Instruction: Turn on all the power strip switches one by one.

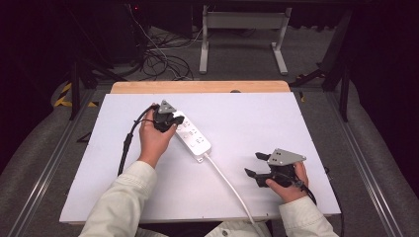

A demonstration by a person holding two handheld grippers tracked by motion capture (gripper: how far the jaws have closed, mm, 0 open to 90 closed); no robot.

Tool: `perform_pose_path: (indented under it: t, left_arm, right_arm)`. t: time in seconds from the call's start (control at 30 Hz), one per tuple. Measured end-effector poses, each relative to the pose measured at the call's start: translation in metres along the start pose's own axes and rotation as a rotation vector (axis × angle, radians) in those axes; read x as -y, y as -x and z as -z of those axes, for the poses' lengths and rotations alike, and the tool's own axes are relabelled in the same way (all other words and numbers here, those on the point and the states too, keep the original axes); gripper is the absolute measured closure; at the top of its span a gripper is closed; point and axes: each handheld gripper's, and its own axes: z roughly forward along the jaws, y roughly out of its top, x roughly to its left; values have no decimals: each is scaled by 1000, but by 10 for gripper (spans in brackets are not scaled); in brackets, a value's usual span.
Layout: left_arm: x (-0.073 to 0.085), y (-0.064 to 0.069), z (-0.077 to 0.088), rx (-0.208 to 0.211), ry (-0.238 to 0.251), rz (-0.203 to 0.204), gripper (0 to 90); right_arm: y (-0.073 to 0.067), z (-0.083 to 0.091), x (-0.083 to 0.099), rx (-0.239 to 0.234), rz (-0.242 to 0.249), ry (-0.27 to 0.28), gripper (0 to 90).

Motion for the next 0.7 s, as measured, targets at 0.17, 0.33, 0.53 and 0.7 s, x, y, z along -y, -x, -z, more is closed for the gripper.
perform_pose_path:
  t: [0.17,0.33,0.53,0.7]
  left_arm:
    - [-3,-5,8,-13,0,-12,900]
    - [-3,-10,11,-21,21,-12,900]
    - [-1,-18,10,-26,24,6,900]
    - [2,-25,8,-35,27,13,900]
  right_arm:
    - [0,-1,0,-1,4,-2,312]
    - [0,0,0,0,1,-1,312]
    - [0,-1,0,0,2,-4,311]
    - [0,-1,0,-1,1,-5,310]
